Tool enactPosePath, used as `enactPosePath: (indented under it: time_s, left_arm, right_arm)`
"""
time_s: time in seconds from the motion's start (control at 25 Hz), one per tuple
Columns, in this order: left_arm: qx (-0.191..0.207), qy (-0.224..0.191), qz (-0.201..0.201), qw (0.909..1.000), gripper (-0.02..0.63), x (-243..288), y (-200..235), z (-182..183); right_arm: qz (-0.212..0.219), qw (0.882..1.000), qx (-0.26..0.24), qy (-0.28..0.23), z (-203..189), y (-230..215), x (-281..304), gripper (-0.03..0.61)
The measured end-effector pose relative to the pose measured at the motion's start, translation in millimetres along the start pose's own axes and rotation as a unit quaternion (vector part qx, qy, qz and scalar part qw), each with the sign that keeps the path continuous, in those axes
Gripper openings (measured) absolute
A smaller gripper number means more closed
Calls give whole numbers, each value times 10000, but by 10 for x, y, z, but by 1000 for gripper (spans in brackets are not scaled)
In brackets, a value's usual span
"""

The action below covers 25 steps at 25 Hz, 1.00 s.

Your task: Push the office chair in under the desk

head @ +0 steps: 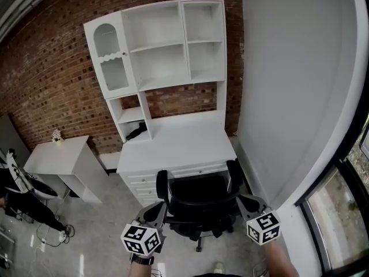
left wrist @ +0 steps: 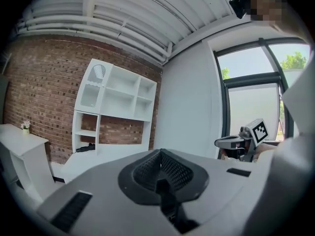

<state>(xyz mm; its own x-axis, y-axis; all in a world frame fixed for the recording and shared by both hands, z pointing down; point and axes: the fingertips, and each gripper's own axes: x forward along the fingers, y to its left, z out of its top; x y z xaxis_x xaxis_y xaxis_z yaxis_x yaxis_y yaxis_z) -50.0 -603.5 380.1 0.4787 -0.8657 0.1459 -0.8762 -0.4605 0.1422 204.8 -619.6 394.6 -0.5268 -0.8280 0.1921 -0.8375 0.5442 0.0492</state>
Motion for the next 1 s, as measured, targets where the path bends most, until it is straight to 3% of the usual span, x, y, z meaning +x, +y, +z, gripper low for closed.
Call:
enactPosePath:
  time_s: [0.56, 1.0]
  left_arm:
    - [85, -259, 260, 9993, 6, 22, 8, 430]
    - [-3, -176, 248, 9995, 6, 75, 25, 326]
  right_arm:
    - [-50, 9983, 282, -516, 457, -164, -8, 5]
    - [-29, 9983, 328, -482, 393, -144, 75, 3]
